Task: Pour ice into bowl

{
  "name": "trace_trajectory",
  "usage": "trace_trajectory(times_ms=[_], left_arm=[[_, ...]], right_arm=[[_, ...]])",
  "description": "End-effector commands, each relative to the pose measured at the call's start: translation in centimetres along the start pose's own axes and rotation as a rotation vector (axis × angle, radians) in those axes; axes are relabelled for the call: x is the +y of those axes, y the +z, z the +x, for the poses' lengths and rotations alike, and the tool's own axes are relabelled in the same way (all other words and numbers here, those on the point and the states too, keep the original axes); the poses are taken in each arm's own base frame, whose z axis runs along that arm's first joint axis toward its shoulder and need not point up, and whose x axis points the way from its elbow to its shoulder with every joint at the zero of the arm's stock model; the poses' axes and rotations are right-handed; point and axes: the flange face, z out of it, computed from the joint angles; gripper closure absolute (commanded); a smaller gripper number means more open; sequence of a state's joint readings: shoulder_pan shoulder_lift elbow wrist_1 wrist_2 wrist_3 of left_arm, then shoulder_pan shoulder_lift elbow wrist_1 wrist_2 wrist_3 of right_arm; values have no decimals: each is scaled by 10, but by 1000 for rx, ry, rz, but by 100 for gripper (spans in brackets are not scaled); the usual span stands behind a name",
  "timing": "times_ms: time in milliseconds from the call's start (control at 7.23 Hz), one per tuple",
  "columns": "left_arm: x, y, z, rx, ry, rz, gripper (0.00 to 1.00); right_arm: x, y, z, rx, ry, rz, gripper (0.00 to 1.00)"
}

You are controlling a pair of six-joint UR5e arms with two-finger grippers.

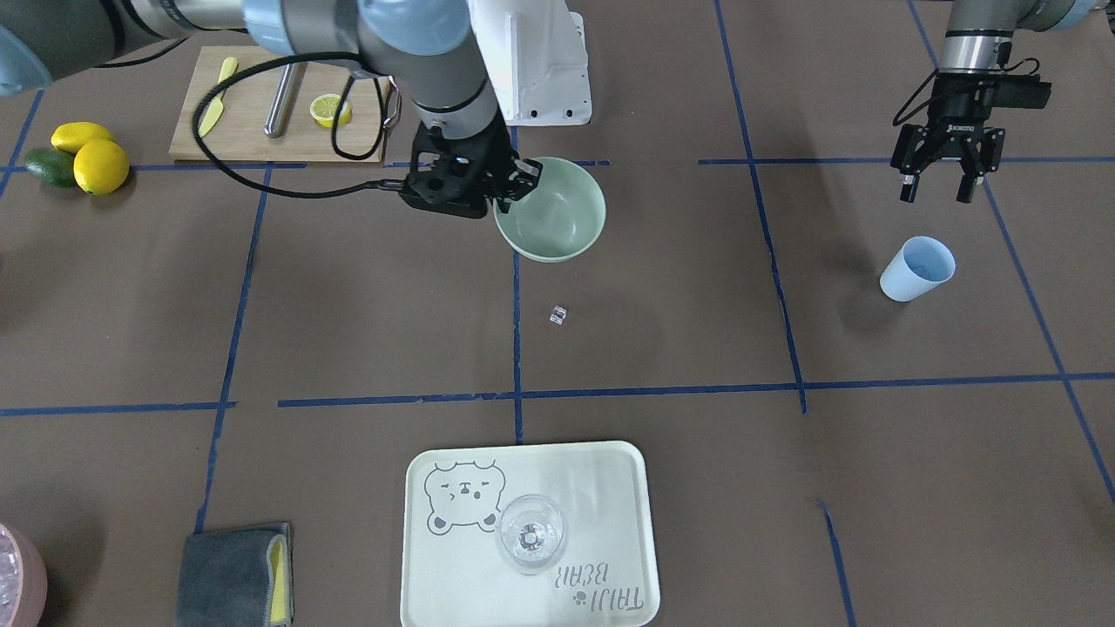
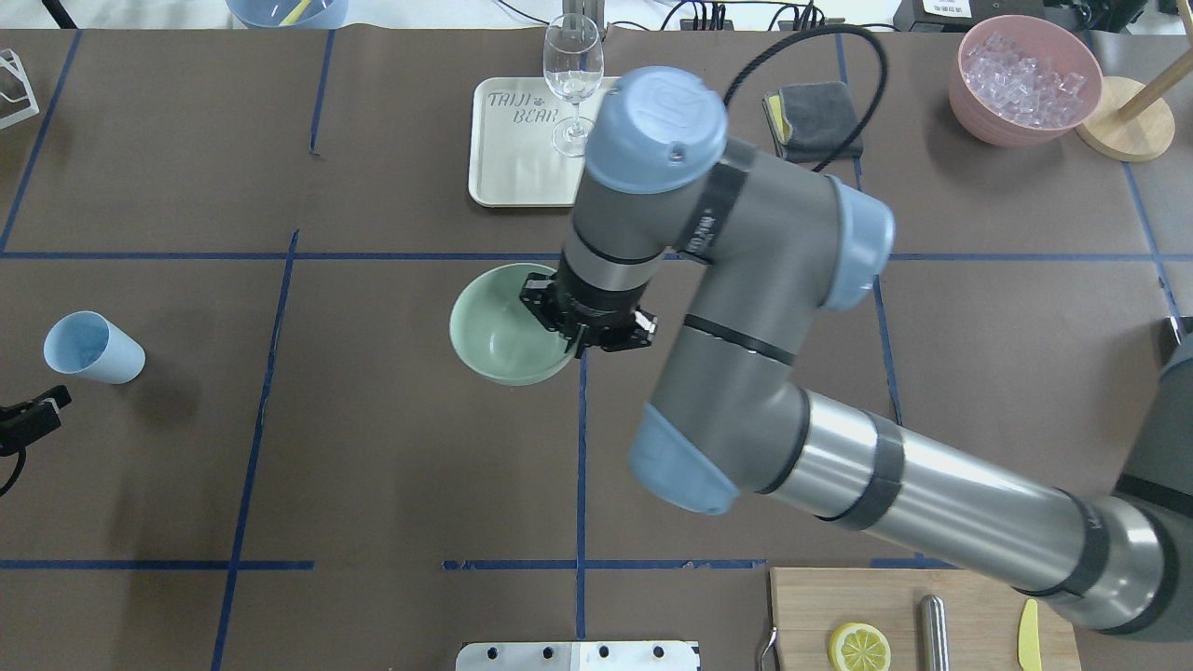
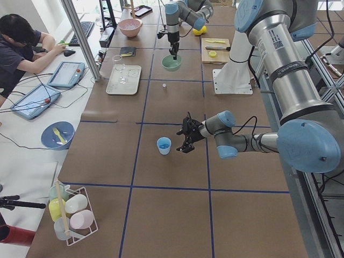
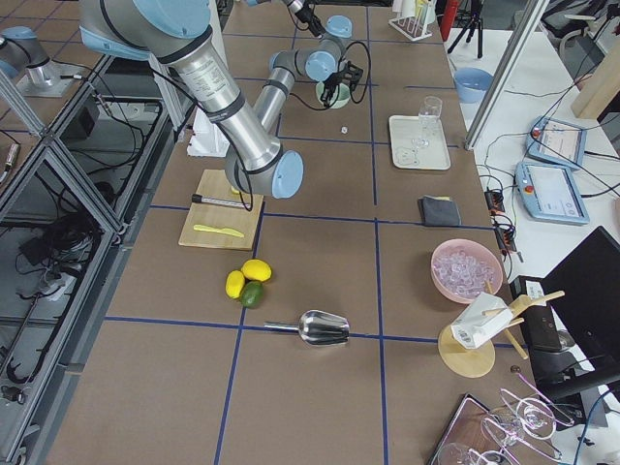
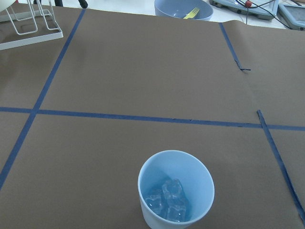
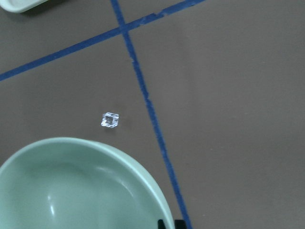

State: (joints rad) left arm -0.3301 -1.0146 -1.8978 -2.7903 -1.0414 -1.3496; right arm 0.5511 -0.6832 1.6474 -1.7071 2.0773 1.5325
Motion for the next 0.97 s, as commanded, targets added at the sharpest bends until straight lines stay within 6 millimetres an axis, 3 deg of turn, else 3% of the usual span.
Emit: trace_trajectory(times_ms=[0, 276, 415, 691, 829], left_arm=[[11, 10, 16, -24, 31, 26, 0], [24, 18, 18, -36, 30, 30, 0], [31, 22, 26, -24, 26, 43, 0], [40, 33, 19, -47, 48, 84, 1], [50, 49, 20, -57, 55, 103, 1]], right_arm=[[17, 38, -76, -2, -27, 25, 100], [6, 76, -125, -19, 0, 46, 100], [2, 87, -123, -13, -8, 94, 100], [2, 106, -121, 2, -13, 124, 100], [3, 111, -120, 2, -11, 120, 54]])
